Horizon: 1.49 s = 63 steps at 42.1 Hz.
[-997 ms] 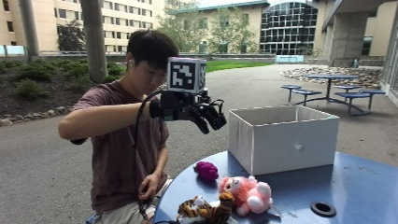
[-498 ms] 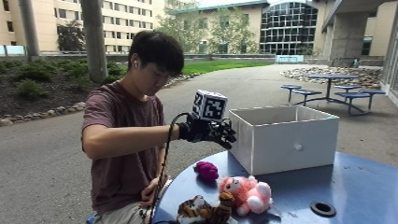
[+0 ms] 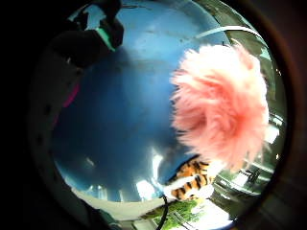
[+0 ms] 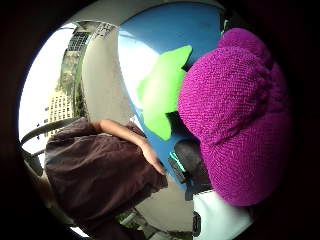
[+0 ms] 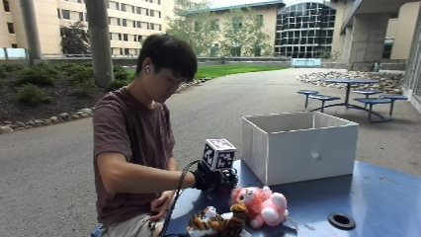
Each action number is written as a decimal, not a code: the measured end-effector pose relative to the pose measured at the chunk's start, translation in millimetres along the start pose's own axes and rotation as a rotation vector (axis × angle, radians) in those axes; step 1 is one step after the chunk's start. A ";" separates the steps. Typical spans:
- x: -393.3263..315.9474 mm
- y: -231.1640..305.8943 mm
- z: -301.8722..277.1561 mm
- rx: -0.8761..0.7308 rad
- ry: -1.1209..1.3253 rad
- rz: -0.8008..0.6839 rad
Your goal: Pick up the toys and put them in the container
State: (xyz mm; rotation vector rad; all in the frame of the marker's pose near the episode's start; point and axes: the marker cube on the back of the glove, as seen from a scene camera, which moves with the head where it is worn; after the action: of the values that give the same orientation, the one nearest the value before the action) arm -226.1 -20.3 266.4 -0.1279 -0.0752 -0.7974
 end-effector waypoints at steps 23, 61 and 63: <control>-5.5 2.3 -101.9 0.062 -0.080 0.058; -86.5 -202.6 -414.2 0.367 0.106 0.173; -86.8 -218.4 -410.9 0.357 0.104 0.187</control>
State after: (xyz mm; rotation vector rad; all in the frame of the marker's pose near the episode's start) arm -435.4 -168.4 -131.5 0.2407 -0.1046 -0.5918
